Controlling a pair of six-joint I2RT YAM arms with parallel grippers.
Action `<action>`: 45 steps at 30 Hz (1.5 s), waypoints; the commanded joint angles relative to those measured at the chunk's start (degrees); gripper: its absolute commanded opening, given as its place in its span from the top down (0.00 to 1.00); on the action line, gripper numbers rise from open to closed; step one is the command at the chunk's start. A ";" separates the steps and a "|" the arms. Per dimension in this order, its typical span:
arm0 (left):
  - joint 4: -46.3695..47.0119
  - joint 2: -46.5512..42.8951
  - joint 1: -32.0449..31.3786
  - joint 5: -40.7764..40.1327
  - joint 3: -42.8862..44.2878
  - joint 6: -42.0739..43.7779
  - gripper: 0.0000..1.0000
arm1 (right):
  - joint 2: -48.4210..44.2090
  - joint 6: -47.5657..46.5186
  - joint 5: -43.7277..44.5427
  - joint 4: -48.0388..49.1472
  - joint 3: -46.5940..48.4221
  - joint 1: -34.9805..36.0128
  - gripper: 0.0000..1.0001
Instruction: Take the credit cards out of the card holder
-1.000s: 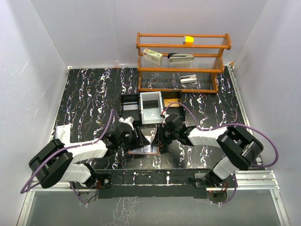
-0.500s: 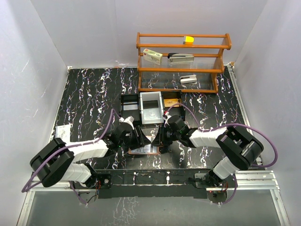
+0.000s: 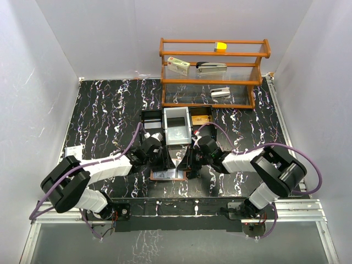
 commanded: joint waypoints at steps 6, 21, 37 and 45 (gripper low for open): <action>-7.33 0.75 0.04 -4.16 -2.85 -1.83 0.56 | 2.89 -1.90 6.32 -8.27 -4.03 0.13 0.80; 10.33 -3.50 0.01 2.74 -11.06 -7.25 0.63 | 5.29 -0.94 0.64 -3.01 -5.42 0.05 0.80; 10.20 -9.25 0.07 -2.01 -12.81 -10.02 0.91 | 2.87 -2.46 3.11 -8.48 -3.05 -0.15 0.80; 8.51 -8.03 0.06 -1.94 -10.79 -8.95 1.00 | 2.37 -3.18 3.81 -10.29 -1.34 -0.35 0.80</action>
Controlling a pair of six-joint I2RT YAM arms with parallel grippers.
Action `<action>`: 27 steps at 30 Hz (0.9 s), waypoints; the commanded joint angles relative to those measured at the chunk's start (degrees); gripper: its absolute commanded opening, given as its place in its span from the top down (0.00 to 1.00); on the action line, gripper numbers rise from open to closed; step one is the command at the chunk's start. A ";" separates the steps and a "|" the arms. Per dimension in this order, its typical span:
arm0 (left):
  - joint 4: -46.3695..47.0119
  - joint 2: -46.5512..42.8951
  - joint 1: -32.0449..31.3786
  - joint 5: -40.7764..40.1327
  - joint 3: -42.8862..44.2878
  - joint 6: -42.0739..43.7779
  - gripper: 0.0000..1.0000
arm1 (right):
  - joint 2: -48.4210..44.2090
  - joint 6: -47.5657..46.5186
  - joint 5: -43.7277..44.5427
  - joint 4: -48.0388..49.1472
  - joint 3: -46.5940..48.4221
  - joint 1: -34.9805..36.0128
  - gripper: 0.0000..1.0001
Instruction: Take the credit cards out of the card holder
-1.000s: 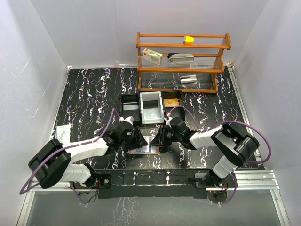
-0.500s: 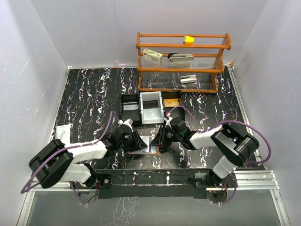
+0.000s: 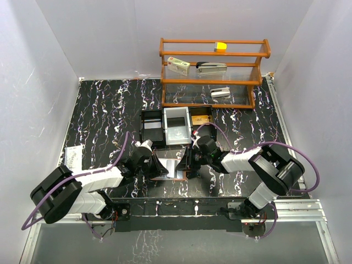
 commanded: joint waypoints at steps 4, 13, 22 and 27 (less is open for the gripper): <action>-2.01 -0.54 -0.01 -0.85 2.22 1.36 0.96 | 1.39 -3.64 4.78 -11.91 -1.29 0.02 0.80; -0.76 1.74 -0.01 0.40 3.44 2.00 0.89 | -0.04 -3.75 5.18 -13.22 -0.74 -0.12 0.80; -1.82 2.39 -0.03 -0.01 4.75 2.75 1.00 | -0.81 -4.69 5.80 -14.89 0.05 -0.30 0.79; -4.59 1.85 0.04 -1.01 5.51 4.60 1.00 | -1.06 -5.37 5.88 -16.10 1.11 -0.51 0.79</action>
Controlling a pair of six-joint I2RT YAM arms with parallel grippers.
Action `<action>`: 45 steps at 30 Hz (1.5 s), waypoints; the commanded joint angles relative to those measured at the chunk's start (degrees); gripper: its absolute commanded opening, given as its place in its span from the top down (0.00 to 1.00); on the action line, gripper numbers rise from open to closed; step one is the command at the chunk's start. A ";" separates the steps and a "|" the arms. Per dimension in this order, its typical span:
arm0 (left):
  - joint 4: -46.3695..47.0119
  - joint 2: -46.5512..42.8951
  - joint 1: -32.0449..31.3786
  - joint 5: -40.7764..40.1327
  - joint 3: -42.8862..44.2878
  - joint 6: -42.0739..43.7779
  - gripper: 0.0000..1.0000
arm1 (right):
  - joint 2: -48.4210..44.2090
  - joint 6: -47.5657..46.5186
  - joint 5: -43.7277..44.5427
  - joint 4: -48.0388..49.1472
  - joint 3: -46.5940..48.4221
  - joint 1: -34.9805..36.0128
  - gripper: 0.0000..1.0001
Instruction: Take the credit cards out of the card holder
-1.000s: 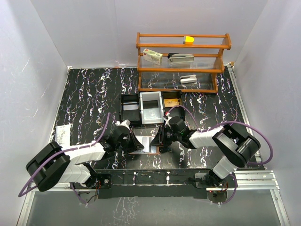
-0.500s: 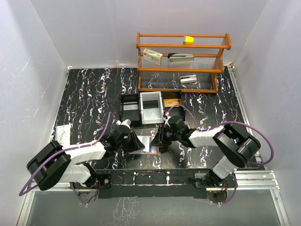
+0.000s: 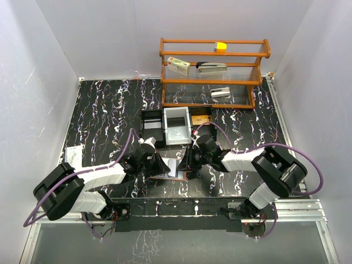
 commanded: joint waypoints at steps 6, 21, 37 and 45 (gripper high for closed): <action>-2.81 -1.49 -0.02 -1.61 1.34 2.52 1.00 | -0.51 -4.66 4.93 -11.88 1.07 -0.49 0.79; -4.61 -2.00 -0.04 -1.23 2.01 4.04 1.00 | -4.42 -5.91 -0.50 -13.56 9.17 -0.49 0.75; 2.29 3.95 0.01 2.17 4.15 3.99 0.80 | 5.06 -8.06 -2.97 -11.45 8.07 -0.48 0.78; 0.30 5.18 -0.02 0.50 5.59 4.24 0.90 | 4.32 -9.29 1.54 -15.01 7.33 -0.54 0.85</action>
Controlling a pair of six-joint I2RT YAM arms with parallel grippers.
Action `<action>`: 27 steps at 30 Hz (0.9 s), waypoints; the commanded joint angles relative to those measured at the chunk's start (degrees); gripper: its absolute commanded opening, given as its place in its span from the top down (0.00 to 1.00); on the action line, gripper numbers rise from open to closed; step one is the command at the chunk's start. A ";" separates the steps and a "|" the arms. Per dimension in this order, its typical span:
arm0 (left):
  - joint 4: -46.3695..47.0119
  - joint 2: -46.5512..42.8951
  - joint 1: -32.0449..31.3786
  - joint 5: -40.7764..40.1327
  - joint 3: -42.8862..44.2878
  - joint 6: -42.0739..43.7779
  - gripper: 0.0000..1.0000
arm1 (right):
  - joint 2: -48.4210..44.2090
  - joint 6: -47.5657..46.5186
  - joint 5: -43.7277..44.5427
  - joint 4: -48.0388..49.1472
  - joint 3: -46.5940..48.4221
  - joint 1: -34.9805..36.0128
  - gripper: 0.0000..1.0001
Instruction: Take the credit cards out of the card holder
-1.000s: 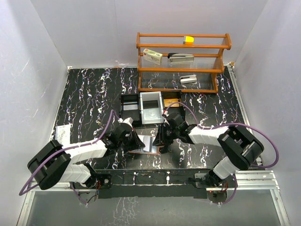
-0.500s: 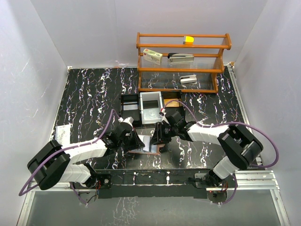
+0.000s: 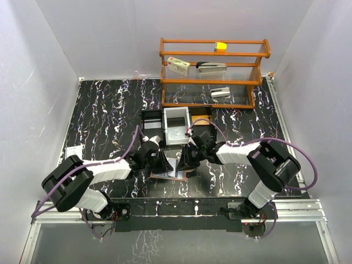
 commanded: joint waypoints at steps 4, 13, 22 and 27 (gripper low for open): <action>-4.40 -5.51 -0.12 -4.03 1.38 1.35 0.90 | 0.11 -2.33 5.73 -2.54 -1.46 -0.28 0.85; -3.28 -8.56 -0.06 -2.76 -0.59 1.96 1.00 | -0.09 -3.02 6.00 -3.45 -0.87 -0.35 0.85; -6.57 -9.76 -0.09 -3.77 1.00 2.95 1.00 | -3.05 -3.32 4.22 -3.24 -0.42 -0.45 0.83; -8.37 -13.10 -0.12 -5.47 1.29 3.01 1.00 | -7.00 -4.56 3.51 -4.79 2.09 -0.46 0.80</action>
